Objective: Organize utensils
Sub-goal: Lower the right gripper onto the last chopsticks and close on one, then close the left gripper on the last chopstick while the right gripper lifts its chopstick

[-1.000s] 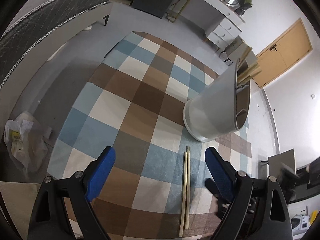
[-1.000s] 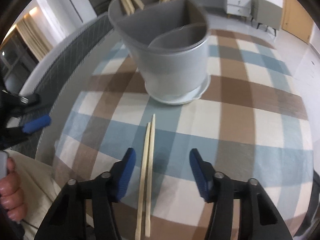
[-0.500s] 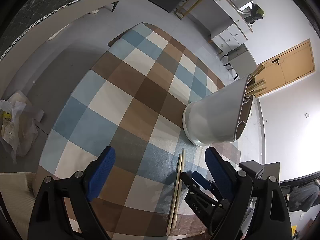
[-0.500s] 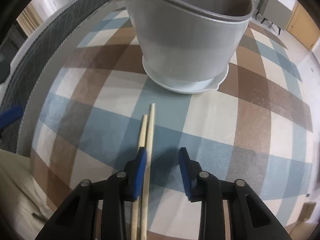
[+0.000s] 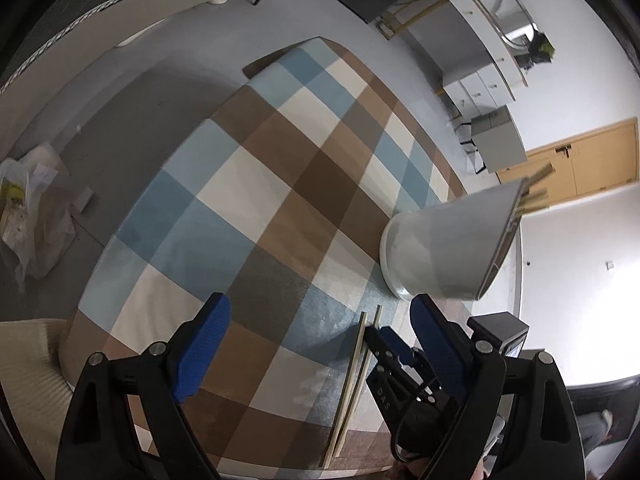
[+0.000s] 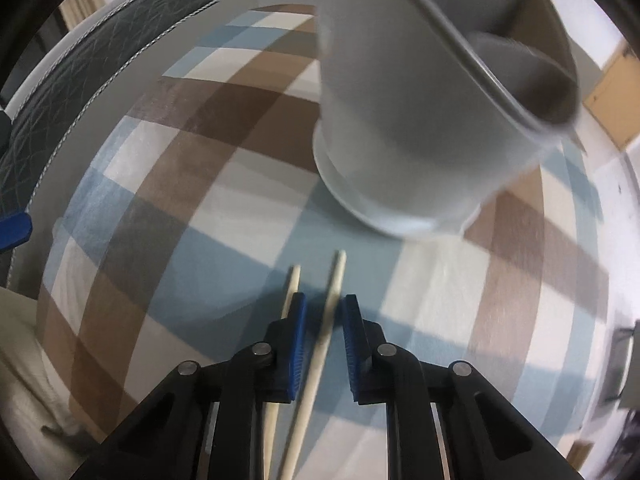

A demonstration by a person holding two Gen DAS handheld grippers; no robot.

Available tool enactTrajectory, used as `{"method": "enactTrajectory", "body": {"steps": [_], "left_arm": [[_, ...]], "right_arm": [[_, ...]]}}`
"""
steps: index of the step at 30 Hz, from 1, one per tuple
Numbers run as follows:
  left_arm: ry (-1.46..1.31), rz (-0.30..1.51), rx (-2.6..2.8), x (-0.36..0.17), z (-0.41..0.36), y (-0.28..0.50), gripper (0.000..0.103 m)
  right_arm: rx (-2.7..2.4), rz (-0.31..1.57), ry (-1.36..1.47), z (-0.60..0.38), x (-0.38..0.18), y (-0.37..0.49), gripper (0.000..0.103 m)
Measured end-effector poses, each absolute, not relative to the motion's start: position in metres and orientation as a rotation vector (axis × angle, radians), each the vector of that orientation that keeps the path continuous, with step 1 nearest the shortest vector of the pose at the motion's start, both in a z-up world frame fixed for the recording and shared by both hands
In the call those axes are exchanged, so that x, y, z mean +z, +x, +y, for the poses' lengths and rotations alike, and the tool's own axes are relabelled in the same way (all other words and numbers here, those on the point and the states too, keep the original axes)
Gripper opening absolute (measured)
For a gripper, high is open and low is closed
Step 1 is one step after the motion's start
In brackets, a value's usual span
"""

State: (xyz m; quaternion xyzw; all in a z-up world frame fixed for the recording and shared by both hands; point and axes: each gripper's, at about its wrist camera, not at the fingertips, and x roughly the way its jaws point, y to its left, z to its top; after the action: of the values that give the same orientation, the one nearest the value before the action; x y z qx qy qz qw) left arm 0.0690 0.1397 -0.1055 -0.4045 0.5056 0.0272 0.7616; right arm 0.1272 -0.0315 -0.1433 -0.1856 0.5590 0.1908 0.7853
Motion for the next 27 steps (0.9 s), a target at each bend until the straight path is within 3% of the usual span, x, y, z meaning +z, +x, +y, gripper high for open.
{"method": "enactTrajectory", "body": {"steps": [3,5,11,17,27], "left_arm": [[-0.901,1.101,0.074,-0.108,0.144,0.07,0.088],[-0.903,1.102,0.074,-0.109,0.145,0.07,0.088],[-0.853,1.102,0.076,-0.11,0.142,0.072,0.088],[-0.744,1.124,0.062,-0.116,0.126,0.075,0.088],[-0.535,1.232,-0.086,-0.133,0.075,0.074,0.088]], "right_arm": [[0.422,1.202,-0.396,-0.022,-0.143,0.136,0.012],[0.431,1.206,-0.364,-0.023,-0.143,0.14,0.004],[0.438,1.158,-0.3,-0.031,-0.135,0.139,0.003],[0.448,1.009,-0.11,-0.085,-0.093,0.116,0.003],[0.437,0.915,0.212,-0.173,-0.058,0.094,0.003]]}}
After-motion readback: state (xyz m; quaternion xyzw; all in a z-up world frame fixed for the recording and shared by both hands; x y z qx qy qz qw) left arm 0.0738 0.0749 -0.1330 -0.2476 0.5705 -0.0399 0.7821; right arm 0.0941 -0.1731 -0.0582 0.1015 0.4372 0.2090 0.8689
